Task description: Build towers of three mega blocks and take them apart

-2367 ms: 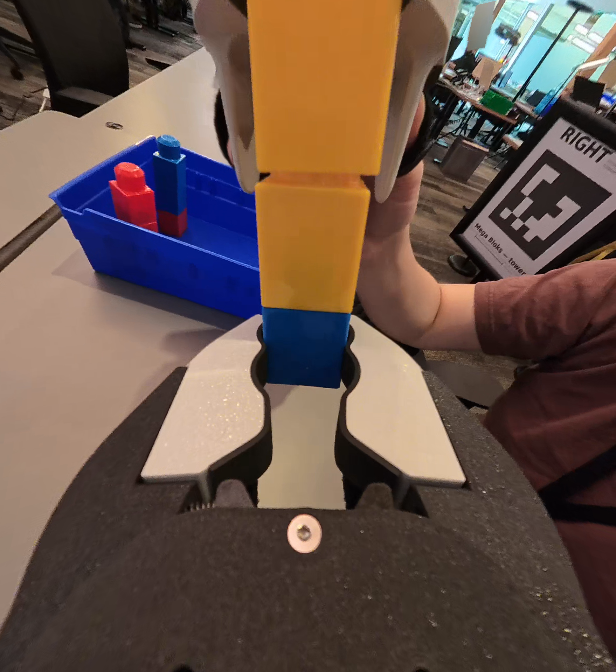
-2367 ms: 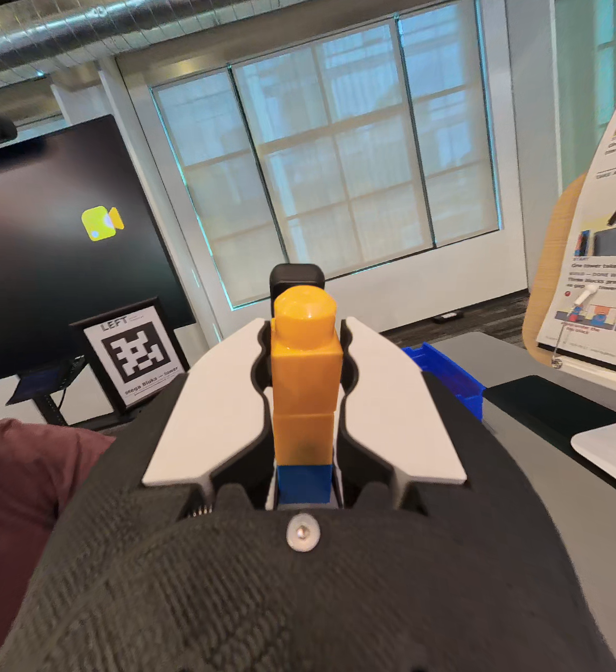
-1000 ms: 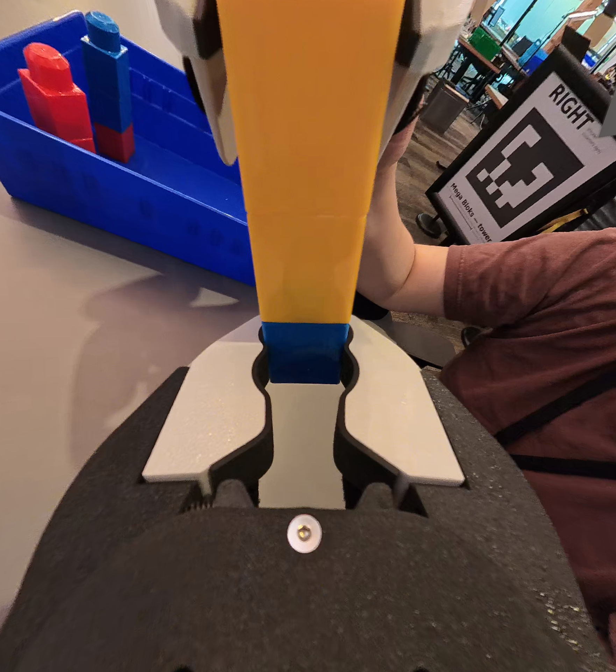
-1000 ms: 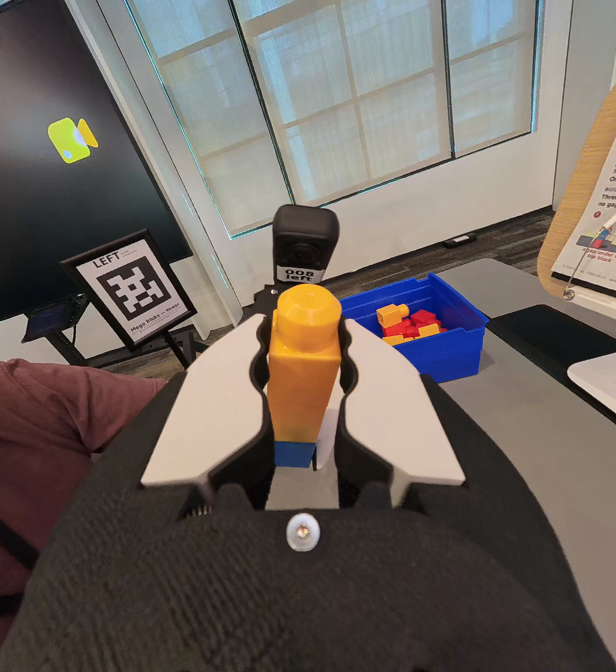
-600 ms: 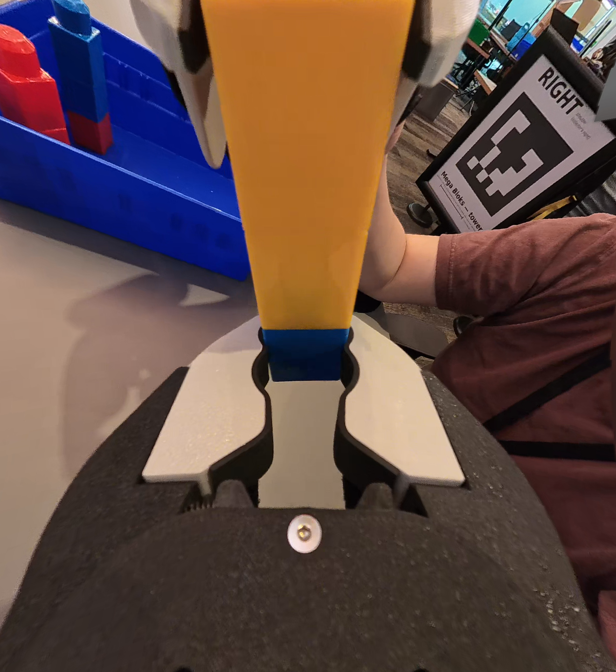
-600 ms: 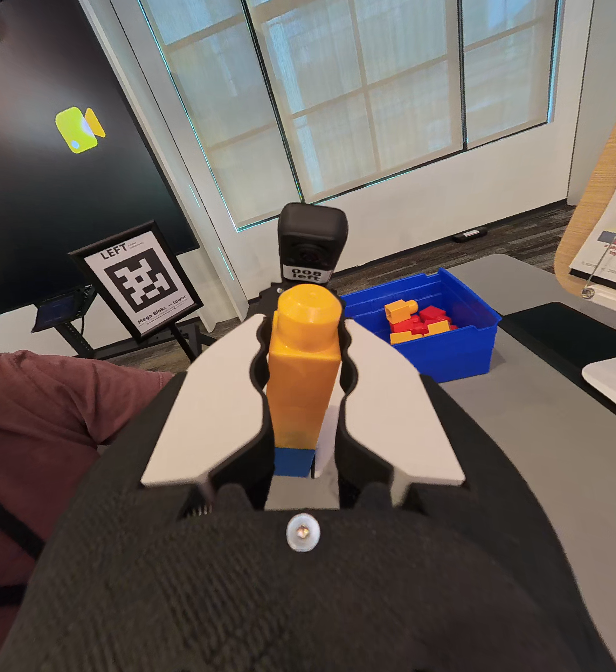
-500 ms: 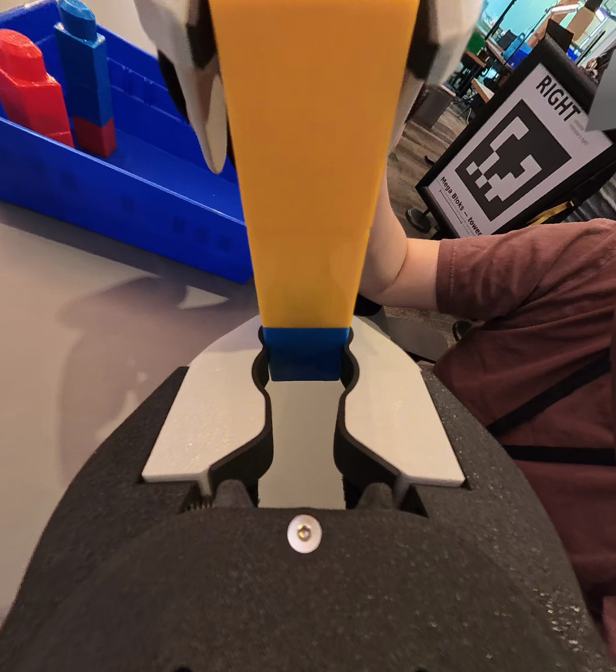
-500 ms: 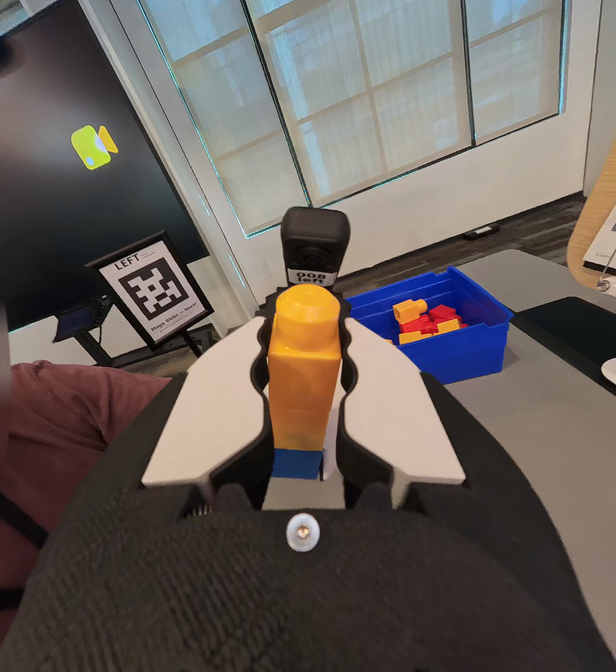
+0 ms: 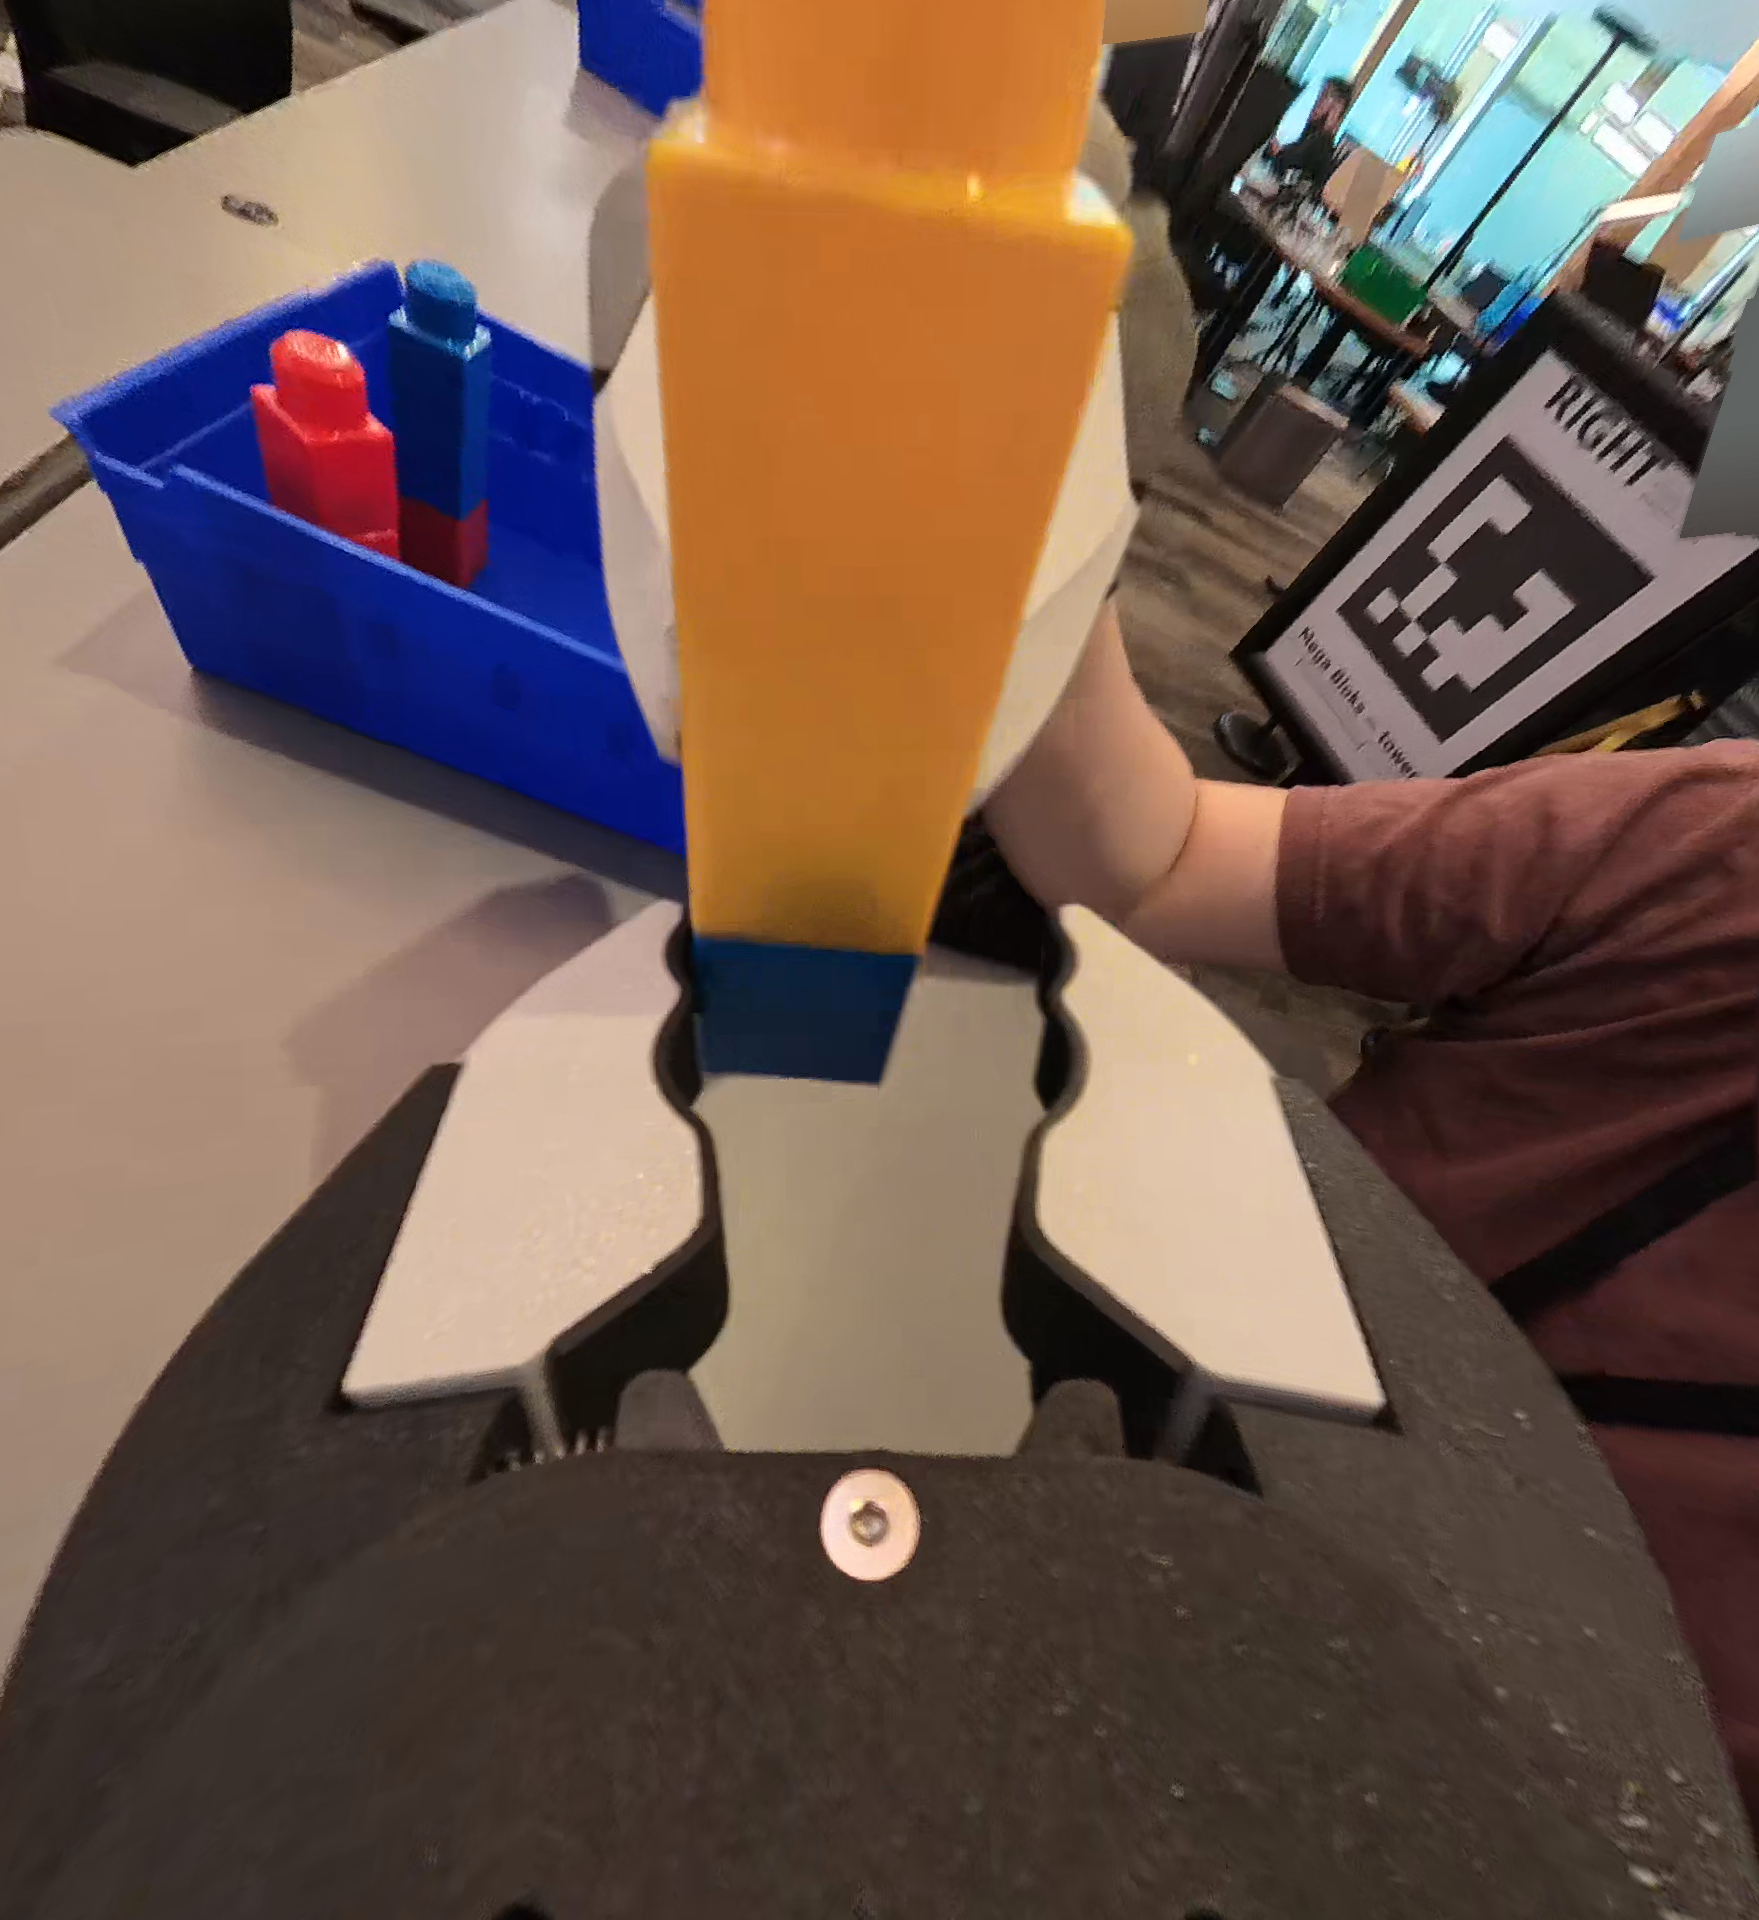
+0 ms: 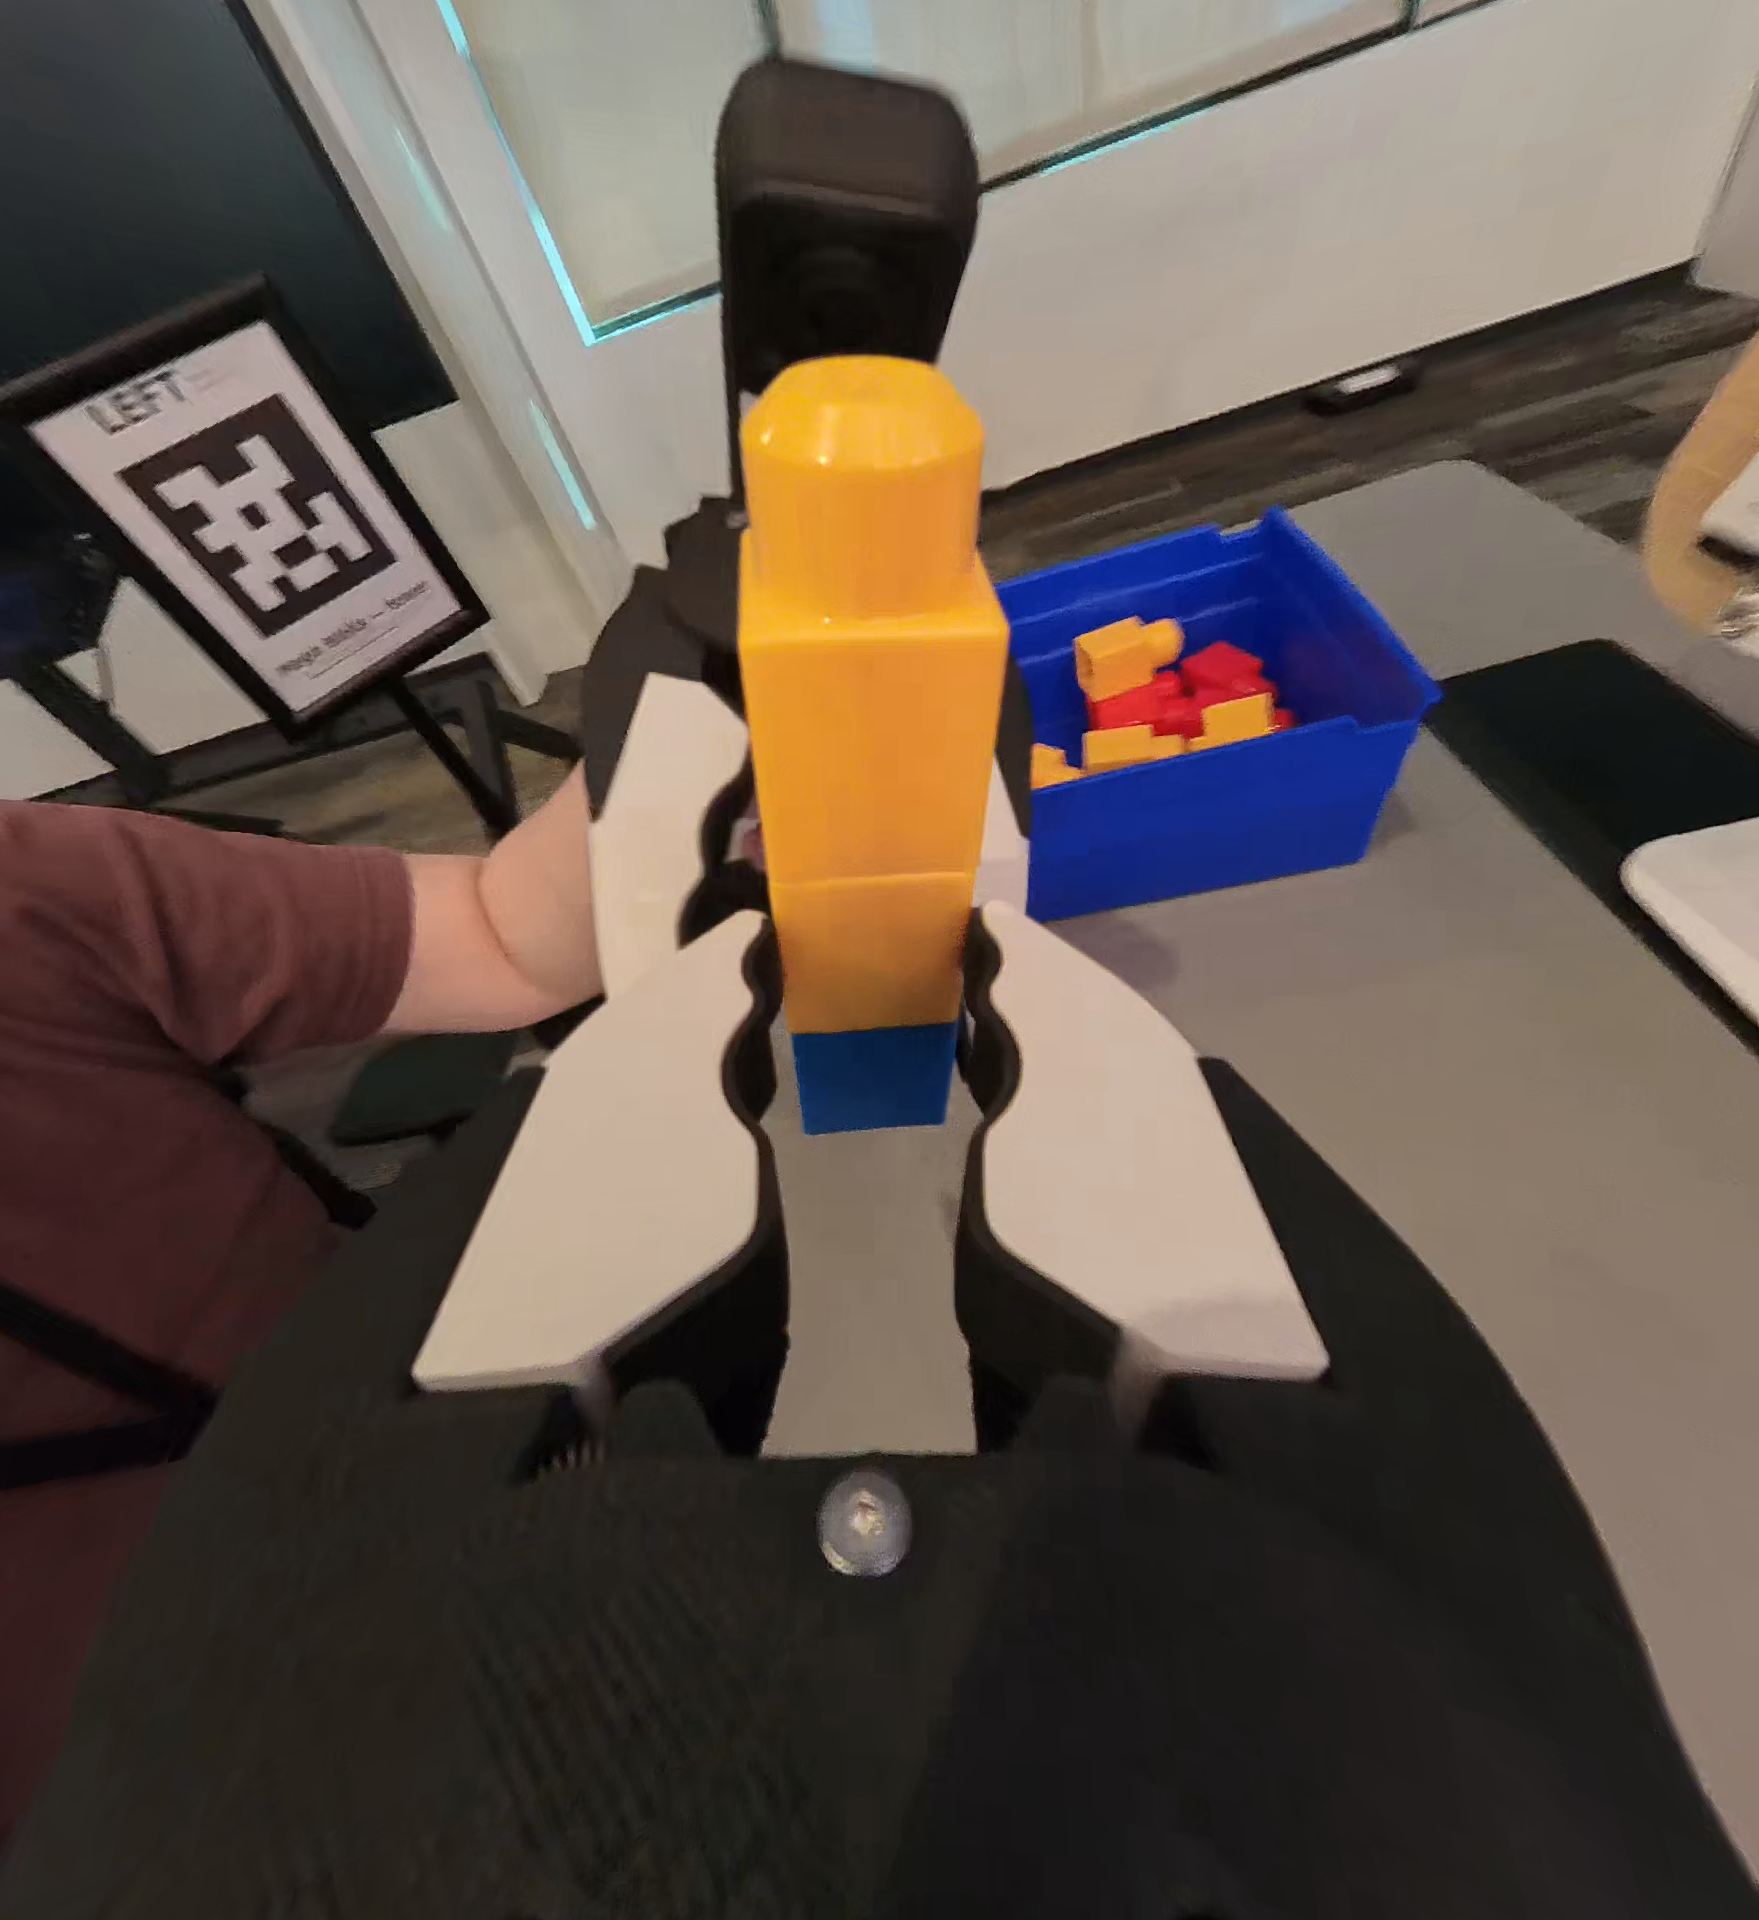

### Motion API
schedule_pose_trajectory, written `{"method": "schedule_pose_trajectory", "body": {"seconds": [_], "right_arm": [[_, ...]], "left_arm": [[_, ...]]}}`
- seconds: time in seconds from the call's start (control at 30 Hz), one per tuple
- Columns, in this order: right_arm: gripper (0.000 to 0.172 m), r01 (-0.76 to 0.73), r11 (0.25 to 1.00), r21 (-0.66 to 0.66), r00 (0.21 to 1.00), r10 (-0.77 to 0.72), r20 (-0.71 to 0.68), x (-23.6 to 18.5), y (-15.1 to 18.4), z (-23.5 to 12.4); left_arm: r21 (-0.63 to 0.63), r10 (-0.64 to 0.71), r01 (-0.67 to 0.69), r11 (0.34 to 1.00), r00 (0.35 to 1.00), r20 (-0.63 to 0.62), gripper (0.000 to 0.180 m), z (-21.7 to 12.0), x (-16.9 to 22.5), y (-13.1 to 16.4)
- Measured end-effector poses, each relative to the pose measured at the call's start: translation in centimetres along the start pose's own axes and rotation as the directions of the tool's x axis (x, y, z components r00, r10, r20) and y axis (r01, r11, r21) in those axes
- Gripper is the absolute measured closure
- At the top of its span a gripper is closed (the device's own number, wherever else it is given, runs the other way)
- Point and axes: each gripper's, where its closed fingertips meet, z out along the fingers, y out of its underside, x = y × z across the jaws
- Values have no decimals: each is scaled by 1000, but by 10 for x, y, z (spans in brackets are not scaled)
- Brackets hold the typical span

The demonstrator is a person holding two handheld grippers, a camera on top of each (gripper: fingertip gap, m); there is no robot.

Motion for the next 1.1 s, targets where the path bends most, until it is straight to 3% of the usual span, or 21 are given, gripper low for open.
{"method": "schedule_pose_trajectory", "body": {"seconds": [0.1, 0.2, 0.3, 0.37, 0.6, 0.93, 1.1], "right_arm": [[137, 78, 996, 42, 993, -74, -95, 4, -14, -46], [137, 176, 980, 89, 919, -132, -372, 32, -20, -130], [136, 174, 985, -23, 812, -156, -562, 66, 21, -198], [137, 97, 994, -51, 826, -109, -553, 79, 54, -215], [137, 15, 994, -108, 875, -65, -479, 115, 119, -202], [137, -16, 997, -70, 891, -18, -454, 154, 162, -178], [136, -50, 991, -122, 896, -10, -445, 164, 191, -174]], "left_arm": [[36, 5, -5, 999, 1000, 9, 114, -8, -1, -6], [47, 1, -3, 999, 1000, 26, 116, -19, -2, -8], [70, 11, -12, 997, 1000, 15, 119, -24, 1, -13], [63, 15, -16, 998, 1000, 10, 119, -24, 3, -12], [41, 21, -20, 999, 1000, -14, 120, -20, 9, -9], [27, 37, -36, 999, 999, -18, 122, -19, 12, -8], [31, 31, -30, 999, 999, -30, 123, -20, 14, -9]]}}
